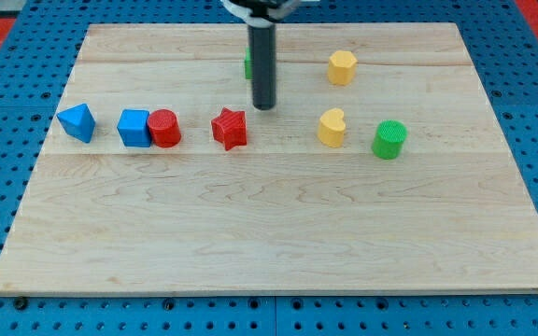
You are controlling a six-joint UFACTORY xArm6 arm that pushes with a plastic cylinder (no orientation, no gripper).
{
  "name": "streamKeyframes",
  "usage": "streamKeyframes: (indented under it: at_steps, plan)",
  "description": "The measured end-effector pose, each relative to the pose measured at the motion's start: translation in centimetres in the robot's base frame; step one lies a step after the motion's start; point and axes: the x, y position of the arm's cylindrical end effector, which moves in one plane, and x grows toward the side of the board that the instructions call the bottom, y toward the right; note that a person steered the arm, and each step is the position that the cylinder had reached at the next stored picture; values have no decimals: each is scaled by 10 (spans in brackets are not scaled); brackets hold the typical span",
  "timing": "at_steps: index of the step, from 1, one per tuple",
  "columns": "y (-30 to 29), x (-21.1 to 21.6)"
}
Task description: Move the yellow heart to the right of the yellow hexagon
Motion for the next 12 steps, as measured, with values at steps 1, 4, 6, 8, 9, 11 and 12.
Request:
streamKeyframes:
  at_steps: [1, 4, 6, 8, 9, 11, 12]
  plan:
    - [5, 44]
    - [116, 20]
    - [184, -14]
    - [223, -31]
    - [196, -26]
    - [169, -26]
    - [160, -28]
